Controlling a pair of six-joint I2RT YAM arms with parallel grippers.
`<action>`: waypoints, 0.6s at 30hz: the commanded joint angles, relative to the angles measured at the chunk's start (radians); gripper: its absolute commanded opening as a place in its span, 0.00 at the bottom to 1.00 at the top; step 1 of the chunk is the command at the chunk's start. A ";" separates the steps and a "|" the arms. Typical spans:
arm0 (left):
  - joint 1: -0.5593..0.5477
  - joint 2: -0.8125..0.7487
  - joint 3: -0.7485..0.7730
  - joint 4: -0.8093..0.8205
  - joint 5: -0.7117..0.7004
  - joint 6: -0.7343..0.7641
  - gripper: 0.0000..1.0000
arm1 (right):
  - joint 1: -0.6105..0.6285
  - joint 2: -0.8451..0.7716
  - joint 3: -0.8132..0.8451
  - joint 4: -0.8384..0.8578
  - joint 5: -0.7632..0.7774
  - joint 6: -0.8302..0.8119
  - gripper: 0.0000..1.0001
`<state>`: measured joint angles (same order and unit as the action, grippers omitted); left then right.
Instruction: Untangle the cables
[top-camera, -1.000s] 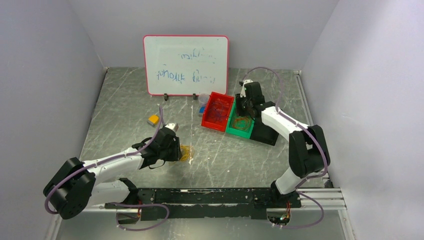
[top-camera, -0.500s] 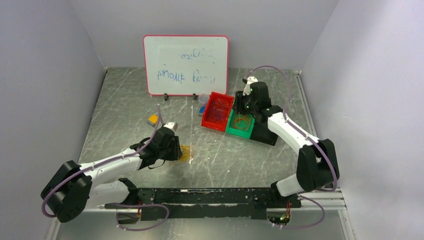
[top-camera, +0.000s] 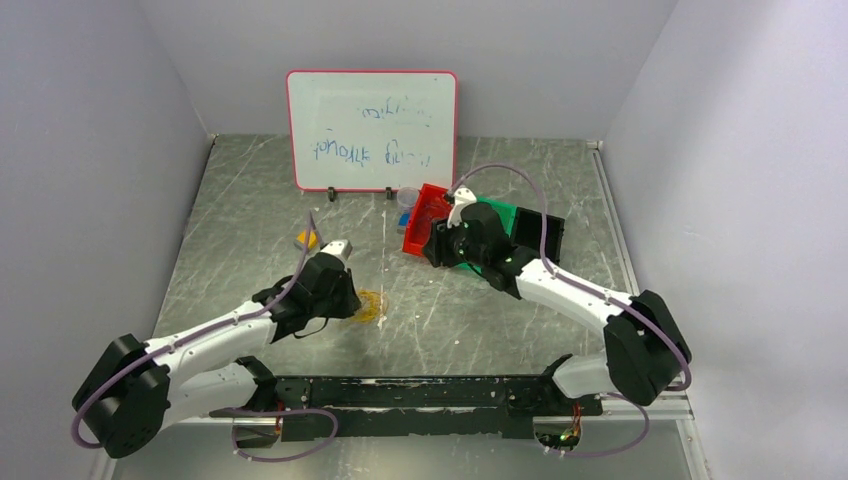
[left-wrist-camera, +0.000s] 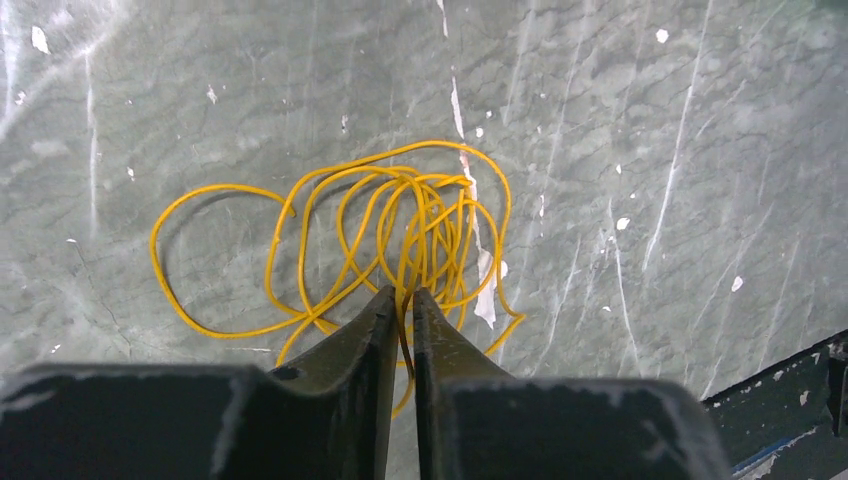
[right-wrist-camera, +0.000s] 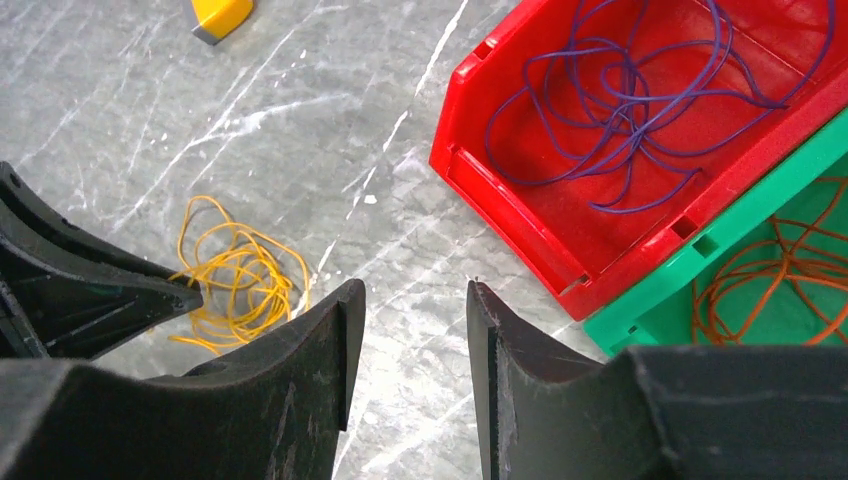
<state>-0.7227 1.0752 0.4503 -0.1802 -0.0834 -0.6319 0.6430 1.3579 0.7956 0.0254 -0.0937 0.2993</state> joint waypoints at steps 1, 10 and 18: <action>-0.004 -0.040 0.052 -0.014 0.020 0.043 0.14 | 0.017 -0.047 -0.032 0.087 0.094 0.082 0.46; -0.061 -0.049 0.123 0.044 0.105 0.115 0.07 | 0.010 -0.198 -0.166 0.177 0.328 0.205 0.46; -0.095 -0.018 0.170 0.085 0.116 0.124 0.07 | -0.009 -0.235 -0.195 0.120 0.261 0.190 0.47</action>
<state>-0.8097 1.0393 0.5819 -0.1387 0.0212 -0.5262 0.6415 1.1500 0.6224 0.1474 0.1947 0.4931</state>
